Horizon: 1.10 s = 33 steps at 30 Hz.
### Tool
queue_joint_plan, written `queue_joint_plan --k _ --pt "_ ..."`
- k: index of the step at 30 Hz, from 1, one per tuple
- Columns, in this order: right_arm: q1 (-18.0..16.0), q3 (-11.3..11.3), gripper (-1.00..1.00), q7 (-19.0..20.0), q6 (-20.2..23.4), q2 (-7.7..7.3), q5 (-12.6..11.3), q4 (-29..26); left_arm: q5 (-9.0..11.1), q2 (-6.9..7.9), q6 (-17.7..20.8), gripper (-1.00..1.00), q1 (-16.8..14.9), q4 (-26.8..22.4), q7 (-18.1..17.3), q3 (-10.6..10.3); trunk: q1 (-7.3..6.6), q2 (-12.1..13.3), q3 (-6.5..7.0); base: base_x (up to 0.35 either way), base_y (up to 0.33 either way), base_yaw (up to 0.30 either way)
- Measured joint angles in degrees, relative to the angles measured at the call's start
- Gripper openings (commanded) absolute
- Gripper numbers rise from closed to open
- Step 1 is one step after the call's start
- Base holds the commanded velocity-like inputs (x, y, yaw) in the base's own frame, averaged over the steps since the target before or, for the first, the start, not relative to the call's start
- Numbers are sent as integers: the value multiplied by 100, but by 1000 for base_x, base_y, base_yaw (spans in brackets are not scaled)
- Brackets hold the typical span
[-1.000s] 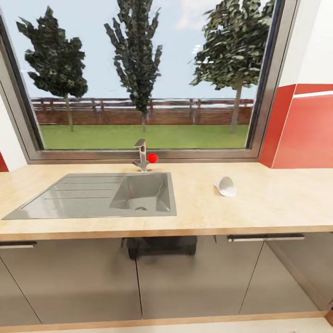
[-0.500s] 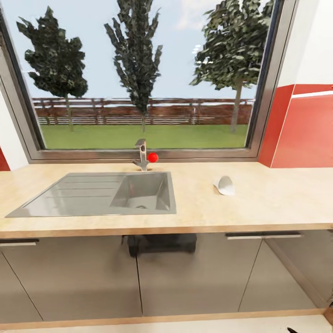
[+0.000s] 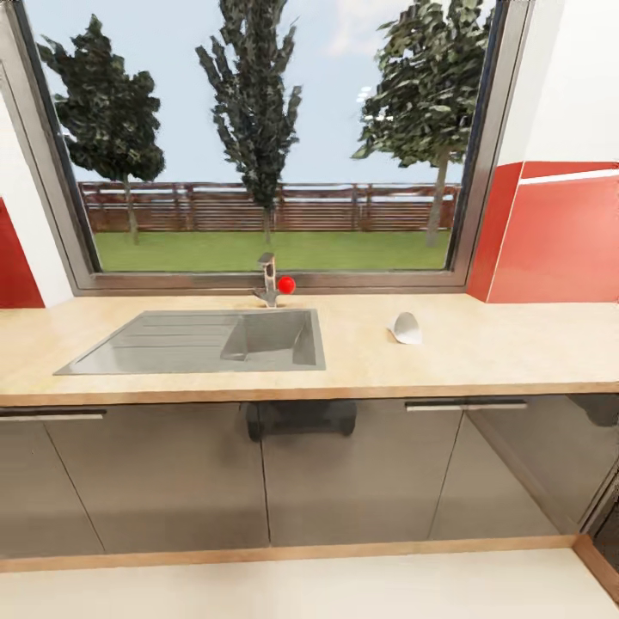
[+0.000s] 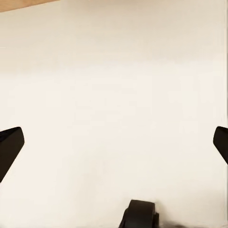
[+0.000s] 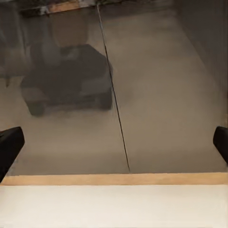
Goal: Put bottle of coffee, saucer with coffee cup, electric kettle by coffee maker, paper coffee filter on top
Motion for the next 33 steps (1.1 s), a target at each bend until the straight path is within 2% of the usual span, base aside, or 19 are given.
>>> queue_joint_plan --k 2,4,6,7,9,10,14,17,18,20,22,23,26,29,31,33 --pt "-1 355 100 -6 605 19 -200 -543 1 0 -22 100 0 0 -46 0 -2 0 0 -42 0 0" --pt "-1 565 100 -6 823 41 -238 -754 1 0 -31 100 0 1 -54 1 -2 0 0 -16 0 0" --pt "-21 1049 100 -7 1056 54 -262 -935 1 0 -34 100 0 0 -58 1 -3 0 0 -5 0 0" --pt "-55 1568 100 -115 1356 59 -271 -1108 -1 -1 -35 100 0 -1 -61 1 -2 0 1 -1 0 0" --pt "-121 1950 100 -386 1625 50 -281 -1250 1 0 -36 100 0 -3 -60 1 -3 0 0 0 0 0" --pt "-256 2259 100 -671 1854 37 -291 -1338 -1 0 -35 100 0 -6 -60 2 -2 0 1 0 0 0" --pt "-720 2933 100 -1089 2219 33 -291 -1393 0 0 -37 100 0 -8 -60 1 -3 0 0 0 0 0" --pt "-1020 3536 100 -1645 2485 40 -291 -1402 0 0 -37 100 0 -8 -60 2 -3 0 1 0 0 0" --pt "-1061 3632 100 -1723 2522 40 -290 -1402 1 0 -37 100 0 -8 -60 1 -3 0 0 0 0 0" --pt "-1267 4044 100 -2071 2733 36 -293 -1403 0 0 -36 100 0 -8 -60 2 -3 0 0 0 0 0" --pt "-1563 4377 100 -2452 2934 28 -293 -1396 -1 -8 -35 100 0 -15 -60 2 -3 0 1 0 0 0" --pt "-1703 4611 100 -2696 3019 24 -295 -1395 -1 -20 -35 100 0 -16 -60 2 -3 0 1 0 0 0" --pt "-1968 4815 100 -2981 3144 24 -295 -1390 0 -21 -35 100 0 -17 -60 2 -3 0 1 0 0 0" --pt "-2202 4857 100 -3043 3338 24 -295 -1382 0 -25 -35 100 0 -17 -63 2 -3 0 0 0 0 0" --pt "-2324 4985 100 -3067 3413 34 -293 -1378 3 -25 -35 100 0 -17 -64 2 -3 0 0 0 0 0" --pt "-2415 5253 100 -3214 3439 65 -292 -1373 3 -26 -35 100 0 -17 -64 2 -3 0 0 0 0 0"
